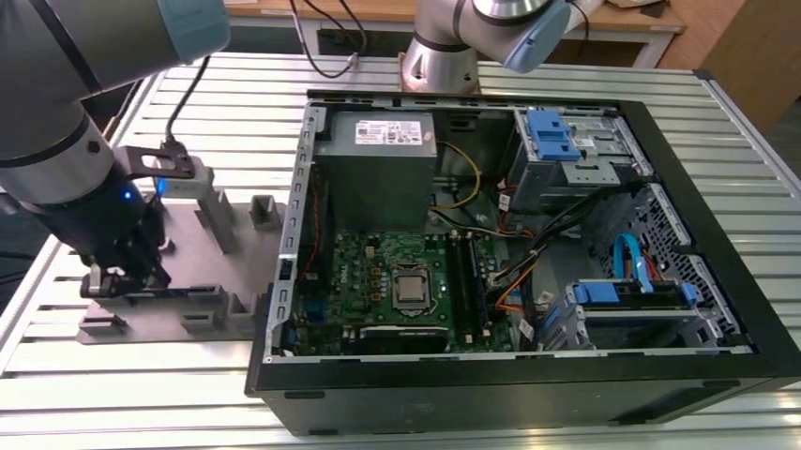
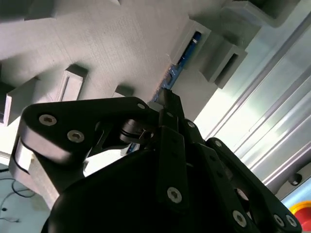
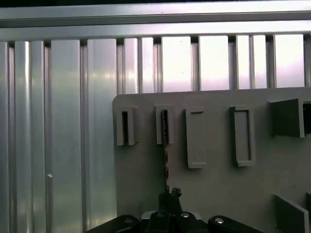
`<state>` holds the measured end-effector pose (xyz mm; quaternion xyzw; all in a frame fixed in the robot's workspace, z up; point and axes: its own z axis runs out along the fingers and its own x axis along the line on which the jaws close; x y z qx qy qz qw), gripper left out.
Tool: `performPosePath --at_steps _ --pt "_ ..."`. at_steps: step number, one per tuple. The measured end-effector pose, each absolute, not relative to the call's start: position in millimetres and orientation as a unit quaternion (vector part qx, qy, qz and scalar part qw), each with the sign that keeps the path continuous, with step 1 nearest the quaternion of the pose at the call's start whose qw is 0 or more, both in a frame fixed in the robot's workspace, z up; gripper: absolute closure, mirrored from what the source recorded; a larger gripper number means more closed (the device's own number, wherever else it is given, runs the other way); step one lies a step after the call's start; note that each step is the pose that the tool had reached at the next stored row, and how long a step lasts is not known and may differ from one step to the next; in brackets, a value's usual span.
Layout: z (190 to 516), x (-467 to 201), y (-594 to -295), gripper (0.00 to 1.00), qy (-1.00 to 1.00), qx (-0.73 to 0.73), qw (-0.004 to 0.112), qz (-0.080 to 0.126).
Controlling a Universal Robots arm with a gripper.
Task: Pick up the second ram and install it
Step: 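Pick up the second ram and move it above second insertion slot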
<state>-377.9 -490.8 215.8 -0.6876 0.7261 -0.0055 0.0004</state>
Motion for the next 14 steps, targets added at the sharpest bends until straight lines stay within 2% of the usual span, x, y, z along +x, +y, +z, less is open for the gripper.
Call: performPosePath --at_steps 12,13,14 --pt "214.0 -378.1 -490.8 0.92 0.760 -0.650 0.000 -0.005" --pt "214.0 -378.1 -490.8 0.86 0.760 -0.650 0.000 -0.005" --pt "214.0 -378.1 -490.8 0.86 0.760 -0.650 0.000 -0.005"
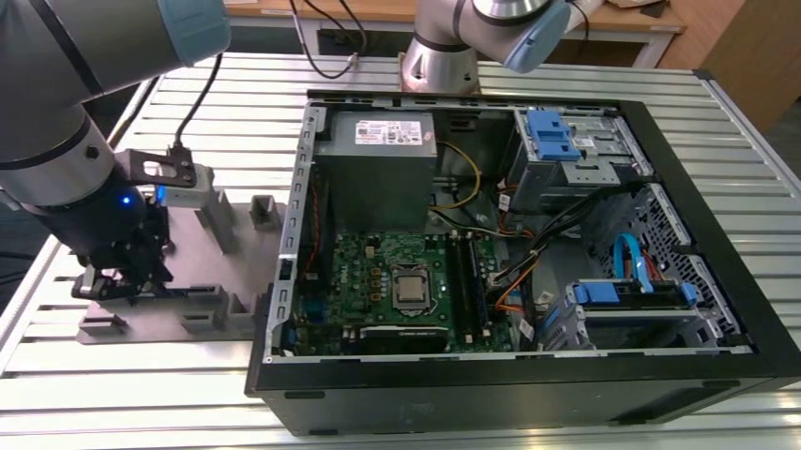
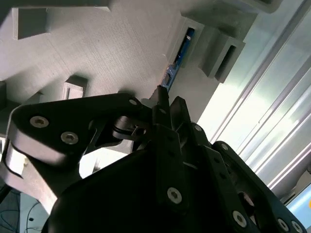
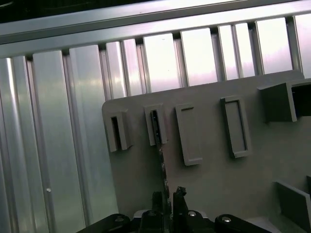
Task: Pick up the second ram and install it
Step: 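Pick up the second ram and move it above second insertion slot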
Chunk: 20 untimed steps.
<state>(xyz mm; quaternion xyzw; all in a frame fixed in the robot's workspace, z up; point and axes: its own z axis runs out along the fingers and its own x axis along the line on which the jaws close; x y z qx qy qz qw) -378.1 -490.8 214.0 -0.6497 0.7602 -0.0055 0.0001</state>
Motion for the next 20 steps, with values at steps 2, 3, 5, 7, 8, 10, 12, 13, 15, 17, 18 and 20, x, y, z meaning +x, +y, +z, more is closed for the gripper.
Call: performPosePath --at_steps 2,3,5,7,8,10,12,13,15,17,18,20 --pt "214.0 -378.1 -490.8 0.79 0.760 -0.649 0.000 -0.005" --pt "213.5 -378.6 -490.8 0.79 0.760 -0.650 0.000 -0.005" --pt "211.6 -380.2 -490.7 0.79 0.756 -0.655 0.001 -0.004" --pt "209.3 -381.2 -490.8 0.79 0.749 -0.662 0.002 -0.003" --pt "207.7 -381.3 -490.8 0.79 0.748 -0.664 0.003 -0.003" --pt "204.2 -381.9 -490.8 0.79 0.747 -0.664 0.003 -0.002" --pt "200.6 -382.4 -490.8 0.79 0.747 -0.664 0.003 -0.002" --pt "199.1 -382.6 -490.8 0.79 0.747 -0.664 0.003 -0.002" --pt "197.5 -382.6 -490.8 0.79 0.747 -0.665 0.003 -0.002" --pt "197.6 -382.7 -490.8 0.79 0.747 -0.664 0.003 -0.002" --pt "197.5 -382.7 -490.8 0.79 0.747 -0.664 0.003 -0.002" --pt "197.5 -382.6 -490.8 0.79 0.747 -0.664 0.003 -0.002"
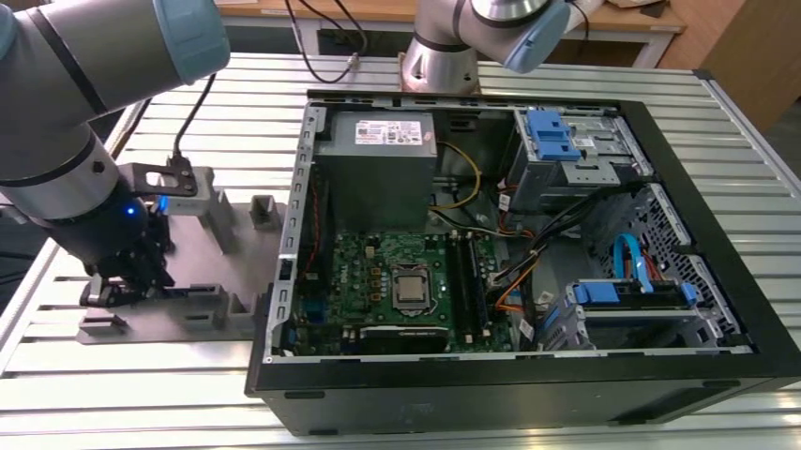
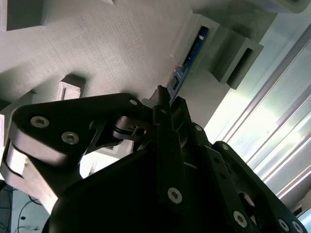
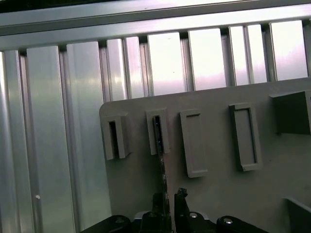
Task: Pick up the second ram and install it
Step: 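Pick up the second ram and move it above second insertion slot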
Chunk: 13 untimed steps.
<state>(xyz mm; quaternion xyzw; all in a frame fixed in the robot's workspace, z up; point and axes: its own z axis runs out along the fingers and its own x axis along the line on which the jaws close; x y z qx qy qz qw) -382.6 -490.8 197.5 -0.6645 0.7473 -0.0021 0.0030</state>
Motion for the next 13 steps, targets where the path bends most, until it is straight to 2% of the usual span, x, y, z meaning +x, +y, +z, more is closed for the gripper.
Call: performPosePath --at_steps 2,4,13 --pt "197.4 -382.7 -490.8 0.80 0.747 -0.665 0.003 -0.002" --pt "197.4 -382.6 -490.8 0.90 0.747 -0.664 0.003 -0.002" --pt "197.3 -382.7 -490.8 0.90 0.747 -0.664 0.003 -0.002"
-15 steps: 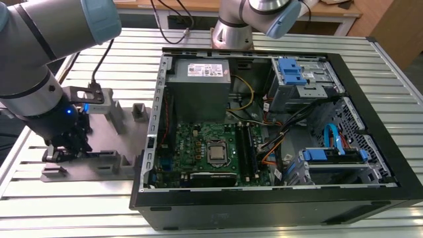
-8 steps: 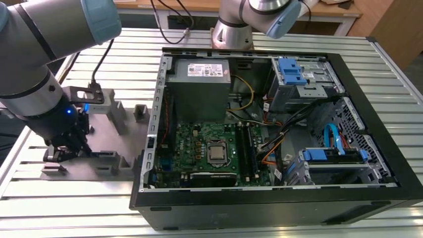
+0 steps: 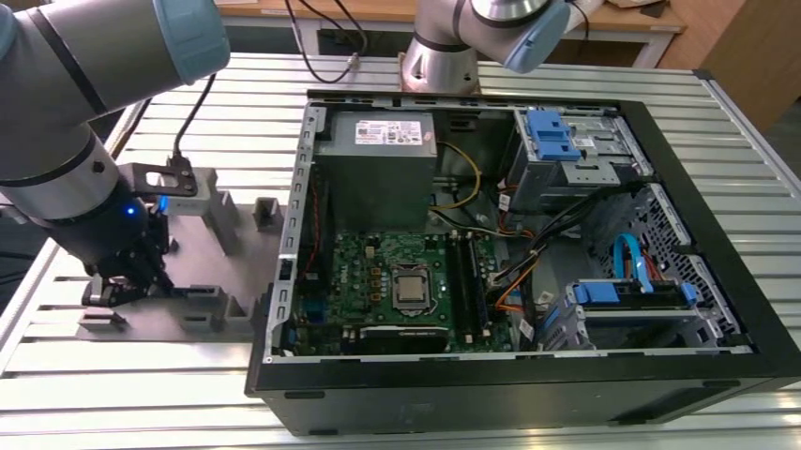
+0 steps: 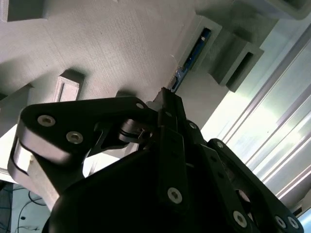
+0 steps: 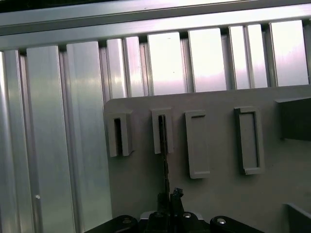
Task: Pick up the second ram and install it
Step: 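Pick up the second ram and move it above second insertion slot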
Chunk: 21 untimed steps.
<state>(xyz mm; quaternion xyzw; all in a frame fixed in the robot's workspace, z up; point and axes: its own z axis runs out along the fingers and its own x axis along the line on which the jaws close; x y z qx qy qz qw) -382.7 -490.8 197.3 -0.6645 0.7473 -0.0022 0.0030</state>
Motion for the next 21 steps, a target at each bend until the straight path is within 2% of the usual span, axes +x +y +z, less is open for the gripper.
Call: performPosePath --at_steps 8,21 --pt "198.0 -382.6 -490.7 0.90 0.747 -0.664 0.003 -0.002" --pt "229.4 -382.6 -490.7 0.90 0.747 -0.664 0.003 -0.002"
